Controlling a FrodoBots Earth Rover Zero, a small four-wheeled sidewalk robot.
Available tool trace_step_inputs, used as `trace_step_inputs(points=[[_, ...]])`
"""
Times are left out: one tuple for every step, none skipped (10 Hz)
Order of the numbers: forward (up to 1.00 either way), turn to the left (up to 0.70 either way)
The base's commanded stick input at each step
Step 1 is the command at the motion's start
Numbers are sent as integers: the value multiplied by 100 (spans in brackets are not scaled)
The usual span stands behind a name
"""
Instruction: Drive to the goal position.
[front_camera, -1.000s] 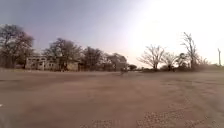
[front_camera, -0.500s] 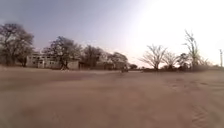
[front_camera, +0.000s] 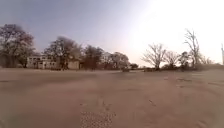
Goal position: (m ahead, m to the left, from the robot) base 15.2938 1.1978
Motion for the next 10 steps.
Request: trace_step_inputs(points=[[70, 0], [70, 0], [70, 0], [70, 0], [70, 0], [70, 0], [70, 0], [70, 0], [70, 0], [70, 0]])
